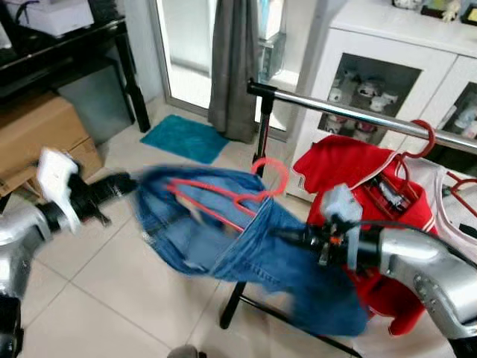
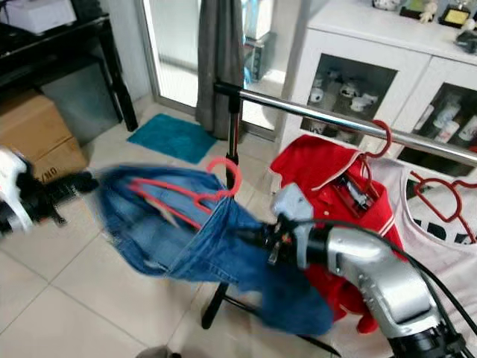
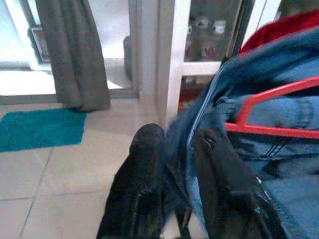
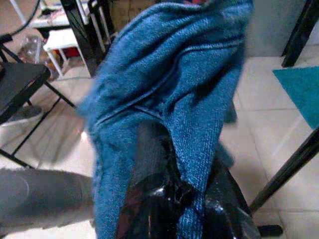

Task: Hang hanger

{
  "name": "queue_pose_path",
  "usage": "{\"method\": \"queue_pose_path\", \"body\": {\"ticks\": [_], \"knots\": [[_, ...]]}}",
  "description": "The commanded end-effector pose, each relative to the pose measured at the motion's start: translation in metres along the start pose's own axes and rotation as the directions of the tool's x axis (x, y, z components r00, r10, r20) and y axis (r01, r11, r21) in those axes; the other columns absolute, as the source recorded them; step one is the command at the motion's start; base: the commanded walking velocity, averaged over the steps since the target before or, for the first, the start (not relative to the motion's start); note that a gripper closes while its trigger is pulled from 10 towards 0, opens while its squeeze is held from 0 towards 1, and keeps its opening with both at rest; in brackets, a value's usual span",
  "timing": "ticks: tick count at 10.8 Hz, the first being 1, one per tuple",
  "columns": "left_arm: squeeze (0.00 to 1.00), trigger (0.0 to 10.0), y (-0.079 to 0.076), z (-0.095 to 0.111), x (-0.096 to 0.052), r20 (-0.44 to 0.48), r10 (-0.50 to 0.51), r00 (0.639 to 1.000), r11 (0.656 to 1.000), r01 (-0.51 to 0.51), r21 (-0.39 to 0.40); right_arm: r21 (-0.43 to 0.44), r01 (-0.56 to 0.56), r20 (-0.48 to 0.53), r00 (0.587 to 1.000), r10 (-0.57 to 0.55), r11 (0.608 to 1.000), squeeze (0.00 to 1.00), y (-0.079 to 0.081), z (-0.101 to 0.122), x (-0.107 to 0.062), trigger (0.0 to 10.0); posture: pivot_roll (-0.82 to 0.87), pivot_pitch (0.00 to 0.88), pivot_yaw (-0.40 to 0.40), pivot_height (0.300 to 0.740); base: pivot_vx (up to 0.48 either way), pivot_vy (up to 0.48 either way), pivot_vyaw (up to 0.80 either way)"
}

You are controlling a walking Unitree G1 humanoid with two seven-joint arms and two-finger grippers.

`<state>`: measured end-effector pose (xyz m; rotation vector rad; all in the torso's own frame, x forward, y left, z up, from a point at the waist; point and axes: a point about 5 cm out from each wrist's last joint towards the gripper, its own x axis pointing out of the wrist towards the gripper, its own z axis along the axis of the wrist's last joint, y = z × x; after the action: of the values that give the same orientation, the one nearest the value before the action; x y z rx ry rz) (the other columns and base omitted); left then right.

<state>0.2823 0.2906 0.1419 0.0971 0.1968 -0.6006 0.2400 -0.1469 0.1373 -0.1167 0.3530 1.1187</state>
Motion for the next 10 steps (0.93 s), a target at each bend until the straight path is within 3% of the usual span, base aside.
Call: {"method": "queue_pose_path", "body": {"ticks": [1,2,3,4,6,7,8,10], "knots": [[1.0,10.0,-0.001,0.005,0.002,-0.005,0.014,1.0,0.998,-0.014,0.057,-0.033,0.008,0.004,1.0,-0.008,0.999,0.0,-0.001,0.003,-0.002,0.0,0.01,0.0,-0.004,0.74,0.0,0.0,0.0],[1.0,10.0,0.003,0.0,0.002,-0.029,0.105,0.994,0.991,-0.102,0.091,-0.046,0.025,0.0,1.0,-0.025,0.999,0.0,-0.003,0.003,-0.002,0.0,0.01,0.0,0.0,0.74,0.0,0.0,0.0],[1.0,10.0,0.002,0.002,0.004,0.016,0.185,0.983,0.981,-0.185,0.061,-0.049,0.038,0.005,0.999,-0.037,0.998,0.0,-0.004,0.003,-0.002,0.0,0.0,0.0,0.002,0.74,0.0,0.0,0.0],[1.0,10.0,-0.001,0.001,0.006,0.036,0.217,0.975,0.975,-0.219,0.042,-0.045,0.041,0.016,0.999,-0.04,0.998,0.0,-0.004,0.004,-0.002,0.0,0.0,0.0,0.001,0.74,0.0,0.0,0.0],[1.0,10.0,-0.011,-0.025,0.015,-0.051,0.277,0.96,0.961,-0.275,0.041,-0.021,-0.004,0.082,0.997,0.006,1.0,0.0,0.002,0.01,-0.002,0.0,0.01,0.0,0.0,0.74,0.0,0.0,0.0],[1.0,10.0,-0.011,-0.025,0.015,-0.051,0.277,0.96,0.961,-0.275,0.041,-0.021,-0.004,0.082,0.997,0.006,1.0,0.0,0.002,0.01,-0.002,0.0,0.01,0.0,0.0,0.74,0.0,0.0,0.0],[0.0,10.0,-0.029,-0.046,0.03,-0.067,0.204,0.977,0.977,-0.207,-0.046,-0.012,-0.077,0.135,0.988,0.078,0.997,0.0,0.009,0.018,-0.005,0.0,0.0,0.0,0.001,0.74,0.0,0.0,0.0],[0.0,10.0,-0.049,-0.053,0.042,-0.071,0.097,0.993,0.992,-0.102,-0.078,-0.015,-0.108,0.149,0.983,0.109,0.994,0.0,0.013,0.021,-0.005,0.0,-0.01,0.0,0.007,0.74,0.0,0.0,0.0]]}}
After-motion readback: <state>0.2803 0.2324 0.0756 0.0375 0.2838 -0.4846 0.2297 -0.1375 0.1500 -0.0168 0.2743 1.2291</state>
